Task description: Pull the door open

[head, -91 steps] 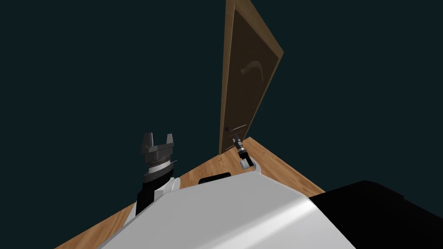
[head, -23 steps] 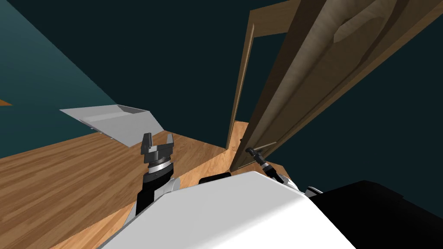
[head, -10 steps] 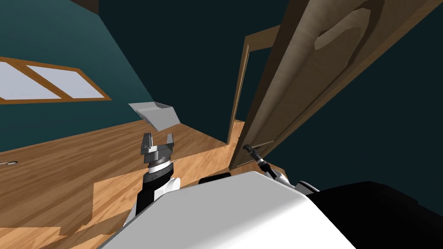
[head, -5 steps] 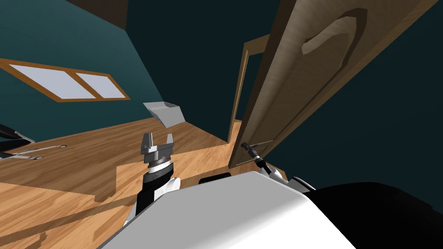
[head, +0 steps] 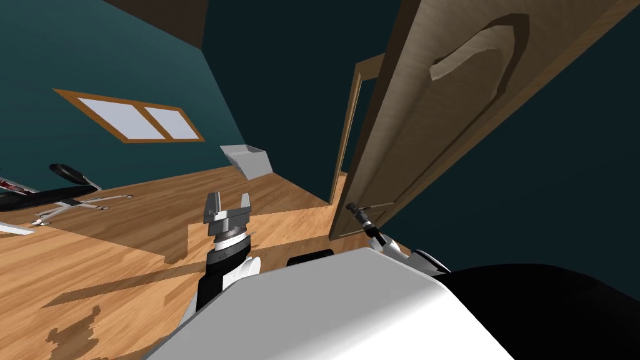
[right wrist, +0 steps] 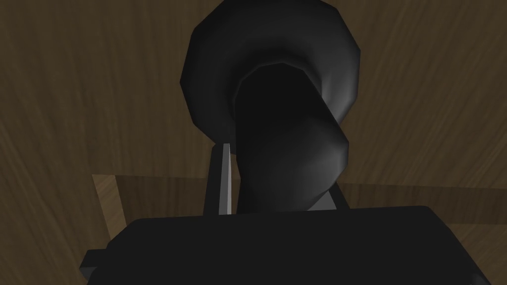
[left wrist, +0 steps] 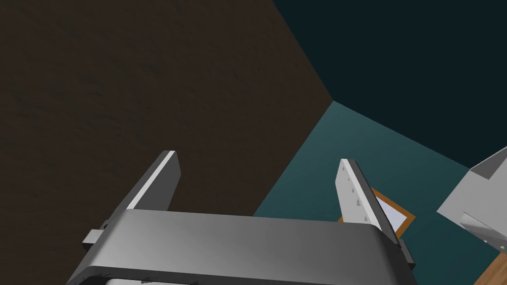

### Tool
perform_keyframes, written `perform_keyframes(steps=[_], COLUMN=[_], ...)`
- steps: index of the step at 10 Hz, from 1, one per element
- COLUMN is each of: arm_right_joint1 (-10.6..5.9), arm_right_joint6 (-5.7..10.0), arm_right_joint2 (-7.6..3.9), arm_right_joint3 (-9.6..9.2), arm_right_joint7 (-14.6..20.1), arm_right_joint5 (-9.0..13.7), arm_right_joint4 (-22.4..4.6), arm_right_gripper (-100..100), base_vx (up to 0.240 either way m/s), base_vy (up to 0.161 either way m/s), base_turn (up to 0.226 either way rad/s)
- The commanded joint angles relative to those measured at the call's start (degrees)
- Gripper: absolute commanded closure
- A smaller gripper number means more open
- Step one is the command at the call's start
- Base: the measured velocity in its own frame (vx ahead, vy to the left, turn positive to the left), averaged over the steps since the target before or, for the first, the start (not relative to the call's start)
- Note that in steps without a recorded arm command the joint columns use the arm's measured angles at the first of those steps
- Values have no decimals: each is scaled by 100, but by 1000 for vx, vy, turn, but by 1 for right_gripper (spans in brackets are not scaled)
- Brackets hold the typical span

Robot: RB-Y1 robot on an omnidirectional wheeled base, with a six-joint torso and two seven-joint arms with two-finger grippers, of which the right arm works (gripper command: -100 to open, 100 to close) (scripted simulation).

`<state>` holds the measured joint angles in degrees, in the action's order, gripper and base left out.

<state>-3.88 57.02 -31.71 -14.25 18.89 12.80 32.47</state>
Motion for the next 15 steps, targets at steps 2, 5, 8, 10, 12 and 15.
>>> perform_keyframes(steps=[2, 5, 8, 10, 12, 15], arm_right_joint1=[-198, -406, -589, -565, -532, -467], arm_right_joint6=[-263, -493, -696, -656, -652, -643], arm_right_joint2=[137, 264, 377, 366, 369, 375], arm_right_joint3=[75, 163, 241, 174, 126, 32], arm_right_joint7=[-97, -177, -247, -145, -78, 55], arm_right_joint5=[-61, -110, -153, -272, -402, -658], arm_right_joint4=[-23, -52, -78, -39, 70, 286], arm_right_gripper=[100, 100, 100, 100, 100, 100], base_vx=[-219, -193, -188, -111, -186, -161], base_vy=[-89, -90, -88, -53, -64, -82], base_turn=[139, 134, 96, 34, 20, 3])
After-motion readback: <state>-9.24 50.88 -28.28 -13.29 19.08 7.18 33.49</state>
